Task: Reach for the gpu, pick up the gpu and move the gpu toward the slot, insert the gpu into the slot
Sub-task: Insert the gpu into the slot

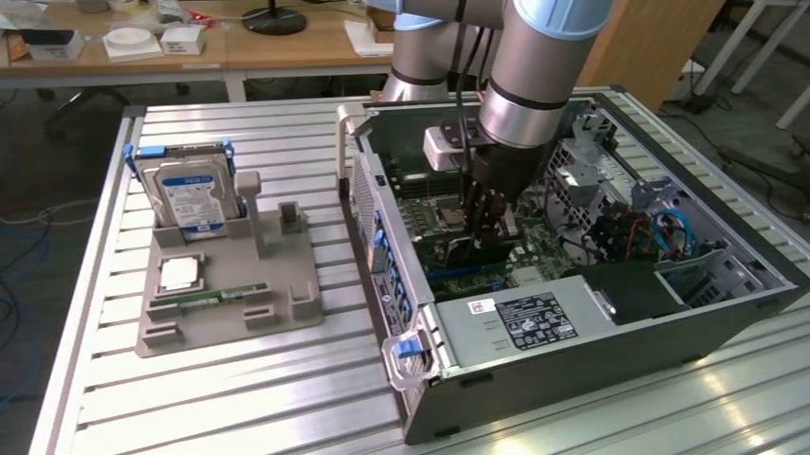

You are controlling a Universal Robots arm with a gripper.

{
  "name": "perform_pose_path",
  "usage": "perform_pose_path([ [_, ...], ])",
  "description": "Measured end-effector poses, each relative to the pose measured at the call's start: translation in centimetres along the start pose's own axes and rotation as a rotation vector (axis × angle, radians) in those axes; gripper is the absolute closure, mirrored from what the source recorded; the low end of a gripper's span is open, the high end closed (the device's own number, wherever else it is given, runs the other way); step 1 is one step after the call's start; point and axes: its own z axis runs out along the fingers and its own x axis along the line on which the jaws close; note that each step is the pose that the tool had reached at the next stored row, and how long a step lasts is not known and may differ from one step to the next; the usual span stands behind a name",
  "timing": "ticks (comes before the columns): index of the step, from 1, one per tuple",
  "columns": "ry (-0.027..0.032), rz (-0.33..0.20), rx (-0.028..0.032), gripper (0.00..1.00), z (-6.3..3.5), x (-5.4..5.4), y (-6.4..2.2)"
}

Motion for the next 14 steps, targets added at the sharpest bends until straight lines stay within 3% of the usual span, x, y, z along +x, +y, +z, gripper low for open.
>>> perform_pose_path([
  [10,0.0002,0.0,0.0,0.74,0.22,0.0,0.07],
  [14,0.0001,0.0,0.0009,0.74,-0.15,0.01,0.09],
])
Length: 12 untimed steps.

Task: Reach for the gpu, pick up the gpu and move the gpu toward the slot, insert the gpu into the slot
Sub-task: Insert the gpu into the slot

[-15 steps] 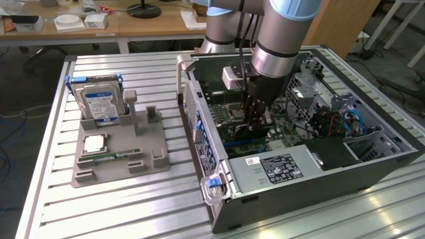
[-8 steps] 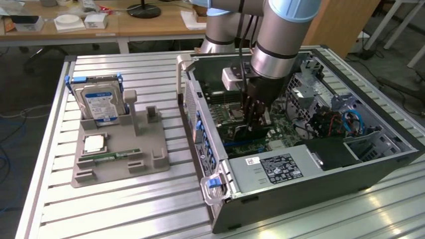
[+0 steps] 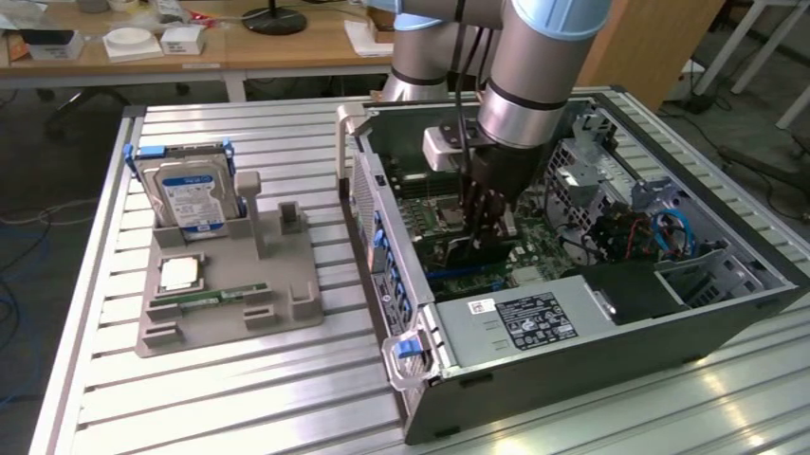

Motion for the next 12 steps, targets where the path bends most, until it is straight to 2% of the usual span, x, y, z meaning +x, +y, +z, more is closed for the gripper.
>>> perform_pose_path([
  [4,-0.0002,0.0,0.002,0.74,-0.12,0.0,0.02],
  [8,-0.0007,0.0,0.0139,0.74,-0.12,0.0,0.04],
  [12,-0.0004,0.0,0.0141,0.74,-0.06,0.0,0.07],
])
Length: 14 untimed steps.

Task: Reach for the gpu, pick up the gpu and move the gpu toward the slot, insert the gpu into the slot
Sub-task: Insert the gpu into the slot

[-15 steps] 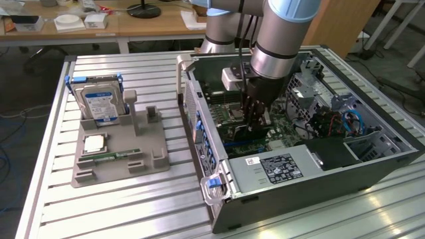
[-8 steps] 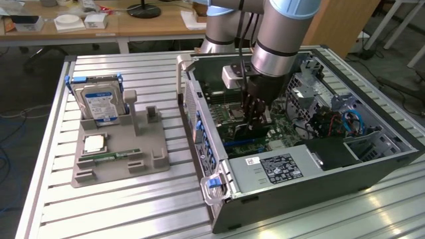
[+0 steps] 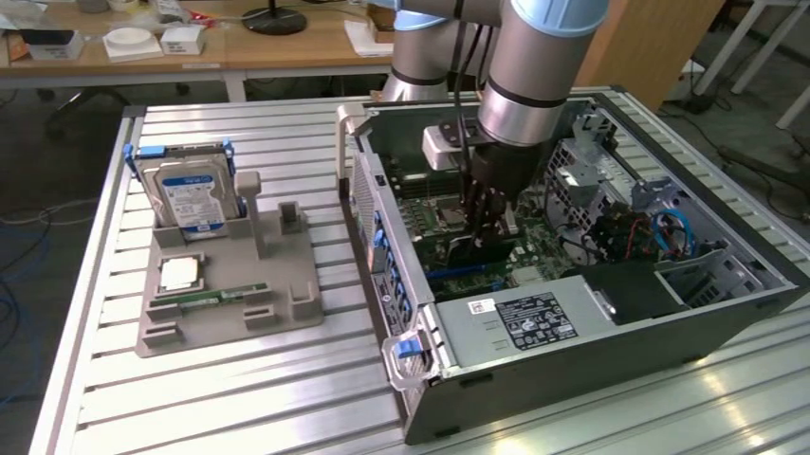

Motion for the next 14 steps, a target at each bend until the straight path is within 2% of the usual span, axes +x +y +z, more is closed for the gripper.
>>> perform_pose_path([
  [14,0.0,0.0,-0.0011,0.74,0.38,-0.01,0.09],
])
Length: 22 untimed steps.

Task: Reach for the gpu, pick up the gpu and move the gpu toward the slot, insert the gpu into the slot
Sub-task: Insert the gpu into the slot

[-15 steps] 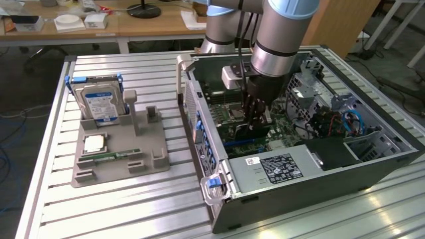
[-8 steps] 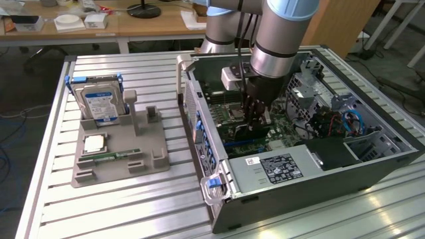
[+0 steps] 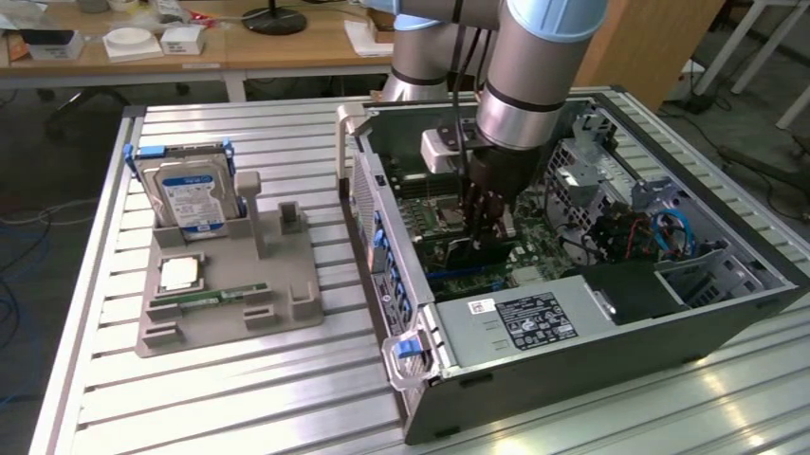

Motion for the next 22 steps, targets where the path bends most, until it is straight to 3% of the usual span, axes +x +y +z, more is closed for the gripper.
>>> perform_pose_path([
  [22,-0.0003,0.0,-0.0001,0.74,0.37,-0.18,0.0],
])
